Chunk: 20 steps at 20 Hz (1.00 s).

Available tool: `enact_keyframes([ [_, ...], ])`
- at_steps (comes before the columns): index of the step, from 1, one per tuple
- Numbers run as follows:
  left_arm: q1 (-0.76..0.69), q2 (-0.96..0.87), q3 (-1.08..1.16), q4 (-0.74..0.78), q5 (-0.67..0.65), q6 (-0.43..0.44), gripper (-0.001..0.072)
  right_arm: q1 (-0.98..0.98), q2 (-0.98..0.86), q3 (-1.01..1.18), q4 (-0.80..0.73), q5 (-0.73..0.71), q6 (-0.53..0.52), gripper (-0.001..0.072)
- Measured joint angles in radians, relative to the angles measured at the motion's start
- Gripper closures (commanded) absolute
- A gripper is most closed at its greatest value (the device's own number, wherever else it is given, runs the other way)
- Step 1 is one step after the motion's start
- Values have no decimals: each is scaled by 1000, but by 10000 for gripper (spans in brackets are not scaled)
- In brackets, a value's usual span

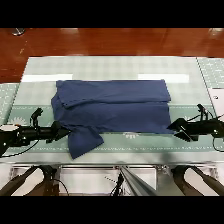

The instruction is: Fold the shirts.

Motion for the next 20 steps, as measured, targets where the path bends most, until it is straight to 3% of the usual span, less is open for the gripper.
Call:
enact_keyframes([
  [1, 0, 0, 0, 0, 0, 0, 678, 16, -16, -1, 26, -13, -2, 117],
  [2, 0, 0, 0, 0, 0, 0, 678, 33, -32, -1, 59, -34, -3, 191],
  [3, 0, 0, 0, 0, 0, 0, 678, 48, -47, -1, 82, -62, -5, 315],
  [5, 0, 0, 0, 0, -3, 1, 678, 78, -74, -1, 109, -114, -21, 689],
  [11, 4, 0, 49, -1, -31, 3, 678, 137, -103, 78, 161, -92, -103, 693],
  [20, -11, -83, 348, -7, -71, -25, 679, 150, -157, 344, 190, -48, -108, 693],
])
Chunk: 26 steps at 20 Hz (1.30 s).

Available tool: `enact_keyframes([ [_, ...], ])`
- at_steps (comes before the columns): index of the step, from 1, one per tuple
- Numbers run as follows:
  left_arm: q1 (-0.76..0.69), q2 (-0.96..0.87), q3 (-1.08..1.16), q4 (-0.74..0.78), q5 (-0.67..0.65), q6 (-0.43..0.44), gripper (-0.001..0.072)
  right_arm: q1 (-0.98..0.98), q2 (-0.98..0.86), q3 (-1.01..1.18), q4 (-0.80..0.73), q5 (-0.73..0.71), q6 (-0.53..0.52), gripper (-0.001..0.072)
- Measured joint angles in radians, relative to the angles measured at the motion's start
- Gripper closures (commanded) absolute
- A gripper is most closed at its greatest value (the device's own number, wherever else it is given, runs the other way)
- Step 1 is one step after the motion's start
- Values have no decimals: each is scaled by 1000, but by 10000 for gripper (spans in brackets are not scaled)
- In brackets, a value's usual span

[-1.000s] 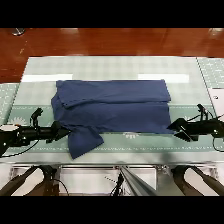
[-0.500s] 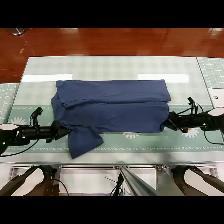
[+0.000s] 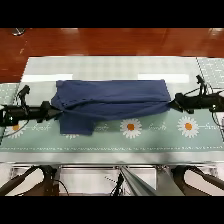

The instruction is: Fold the shirts.

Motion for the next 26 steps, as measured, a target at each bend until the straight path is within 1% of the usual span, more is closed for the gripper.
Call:
enact_keyframes([
  [3, -36, -118, 158, -2, 8, -37, 679, 1, -72, 113, 37, 7, 0, 693],
  [6, -81, -274, 349, -2, 16, -82, 678, 1, -165, 225, 82, 11, -1, 693],
  [11, -140, -550, 681, 0, -4, -194, 679, 1, -333, 372, 150, -2, -2, 693],
  [14, -163, -678, 828, -2, -11, -234, 679, 1, -429, 432, 188, -13, -2, 692],
  [15, -167, -709, 857, 0, -13, -246, 672, 1, -454, 443, 201, -16, -2, 659],
  [16, -170, -736, 881, 0, -17, -249, 480, 1, -477, 452, 216, -23, -2, 346],
  [17, -172, -758, 897, -1, -22, -255, 82, 1, -499, 459, 225, -30, -2, 95],
  [18, -173, -772, 909, 1, -29, -259, -2, 0, -513, 465, 235, -40, -5, 90],
  [19, -169, -782, 923, 1, -44, -262, -2, -5, -523, 472, 245, -41, -14, 91],
  [22, -114, -790, 974, 53, -167, -257, -1, -50, -538, 517, 253, -3, -37, 91],
  [24, -57, -758, 988, 137, -254, -264, -1, -95, -543, 540, 251, 36, -41, 91],
  [26, -3, -700, 969, 243, -284, -277, 0, -136, -546, 553, 211, 61, -32, 91],
])
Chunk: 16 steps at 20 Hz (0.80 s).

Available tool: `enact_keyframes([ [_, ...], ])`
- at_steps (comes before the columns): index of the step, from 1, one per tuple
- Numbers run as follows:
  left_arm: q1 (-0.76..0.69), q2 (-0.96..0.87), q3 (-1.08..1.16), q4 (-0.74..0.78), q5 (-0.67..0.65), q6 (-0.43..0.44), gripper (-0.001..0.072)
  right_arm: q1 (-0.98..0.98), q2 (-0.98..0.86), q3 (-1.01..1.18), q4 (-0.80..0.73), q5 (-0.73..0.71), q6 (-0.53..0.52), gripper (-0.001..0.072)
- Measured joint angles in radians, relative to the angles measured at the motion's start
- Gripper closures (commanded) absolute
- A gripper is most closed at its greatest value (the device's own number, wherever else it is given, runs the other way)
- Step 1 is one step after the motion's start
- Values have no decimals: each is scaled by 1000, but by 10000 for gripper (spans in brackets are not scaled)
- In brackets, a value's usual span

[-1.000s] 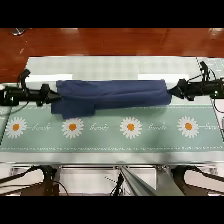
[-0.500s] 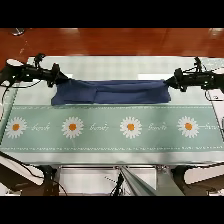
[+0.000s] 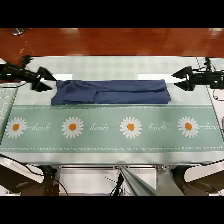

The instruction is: Fold the shirts.

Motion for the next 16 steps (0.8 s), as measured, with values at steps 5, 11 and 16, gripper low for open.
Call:
enact_keyframes([
  [5, 47, 261, -226, 108, 217, 70, 0, -18, -27, 11, -136, 22, 44, 93],
  [11, -25, 557, -542, 83, 501, 153, 0, 78, -73, 13, -177, 37, 51, 95],
  [16, -138, 605, -639, 72, 554, 167, 266, 181, -89, 13, -175, 30, 44, 693],
])
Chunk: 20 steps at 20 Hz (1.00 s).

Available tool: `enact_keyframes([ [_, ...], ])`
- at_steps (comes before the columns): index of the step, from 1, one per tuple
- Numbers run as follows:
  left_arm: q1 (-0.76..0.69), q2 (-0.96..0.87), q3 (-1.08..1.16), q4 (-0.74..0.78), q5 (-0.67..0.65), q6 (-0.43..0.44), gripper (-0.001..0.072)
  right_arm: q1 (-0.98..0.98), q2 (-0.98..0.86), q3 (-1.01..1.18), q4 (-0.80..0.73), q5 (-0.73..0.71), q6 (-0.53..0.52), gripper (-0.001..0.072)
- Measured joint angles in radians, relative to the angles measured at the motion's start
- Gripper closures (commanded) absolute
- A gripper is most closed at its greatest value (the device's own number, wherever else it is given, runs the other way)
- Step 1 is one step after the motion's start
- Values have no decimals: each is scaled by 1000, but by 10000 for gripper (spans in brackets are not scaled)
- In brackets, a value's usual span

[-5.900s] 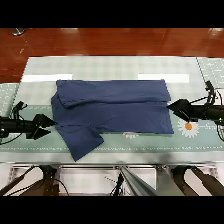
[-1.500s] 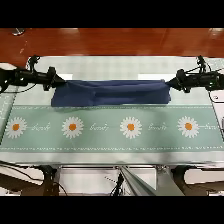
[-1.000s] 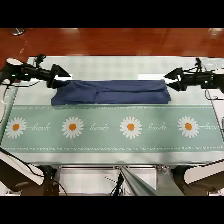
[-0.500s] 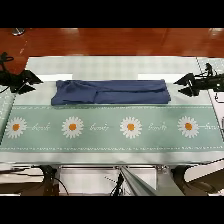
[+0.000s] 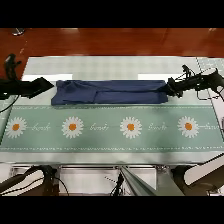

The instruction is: Fold the shirts.

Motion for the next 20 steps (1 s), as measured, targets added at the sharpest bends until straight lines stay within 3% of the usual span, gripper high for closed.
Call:
enact_keyframes([
  [1, -24, 1, -6, -1, 8, 2, 602, 11, 8, 0, 16, 0, -2, 693],
  [2, -48, 1, -11, -2, 11, 3, 678, 19, 20, 0, 19, 7, -2, 694],
  [8, -231, 2, -23, -66, 27, 5, 679, 6, 263, -68, -96, 86, 24, 694],
  [12, -441, -25, 10, -115, 168, 6, 680, -5, 567, -248, -141, 103, 26, 694],
  [15, -602, -130, 130, -123, 227, -11, 681, -7, 814, -374, -151, 116, 60, 693],
  [20, -839, -420, 432, -129, 148, -105, 680, -8, 1127, -463, -149, 157, 150, 694],
])
